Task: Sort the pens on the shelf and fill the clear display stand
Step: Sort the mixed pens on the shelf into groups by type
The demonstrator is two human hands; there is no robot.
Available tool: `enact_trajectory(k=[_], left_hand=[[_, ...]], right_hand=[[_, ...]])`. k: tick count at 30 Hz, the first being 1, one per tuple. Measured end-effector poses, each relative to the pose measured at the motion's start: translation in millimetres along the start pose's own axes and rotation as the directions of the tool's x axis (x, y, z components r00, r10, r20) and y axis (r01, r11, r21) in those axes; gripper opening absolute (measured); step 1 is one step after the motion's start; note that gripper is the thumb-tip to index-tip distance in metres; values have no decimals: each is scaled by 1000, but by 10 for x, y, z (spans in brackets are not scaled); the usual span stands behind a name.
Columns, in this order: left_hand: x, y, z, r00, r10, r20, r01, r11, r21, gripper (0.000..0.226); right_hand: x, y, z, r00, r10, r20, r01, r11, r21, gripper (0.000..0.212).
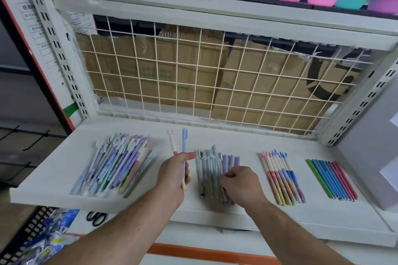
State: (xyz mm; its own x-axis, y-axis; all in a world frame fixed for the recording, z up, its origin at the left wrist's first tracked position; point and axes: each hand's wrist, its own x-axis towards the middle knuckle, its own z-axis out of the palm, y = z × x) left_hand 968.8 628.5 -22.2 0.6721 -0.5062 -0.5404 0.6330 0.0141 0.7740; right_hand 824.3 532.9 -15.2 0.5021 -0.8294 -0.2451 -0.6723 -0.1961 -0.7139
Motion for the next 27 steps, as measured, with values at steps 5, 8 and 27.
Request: enact_trajectory(k=[5, 8, 27], left_hand=[[66, 67, -158, 1000, 10, 2, -10, 1000, 30, 38], [107, 88, -230, 1000, 11, 13, -11, 999, 39, 41], [317, 47, -372, 999, 8, 50, -18, 978, 210, 14]], right_hand=[[-1, -105, 174, 1000, -15, -2, 15, 998, -55, 28], [-20, -161, 234, 1000, -21, -16, 20, 998, -60, 29], [42, -377, 559, 998, -56, 22, 59, 966, -250, 11]])
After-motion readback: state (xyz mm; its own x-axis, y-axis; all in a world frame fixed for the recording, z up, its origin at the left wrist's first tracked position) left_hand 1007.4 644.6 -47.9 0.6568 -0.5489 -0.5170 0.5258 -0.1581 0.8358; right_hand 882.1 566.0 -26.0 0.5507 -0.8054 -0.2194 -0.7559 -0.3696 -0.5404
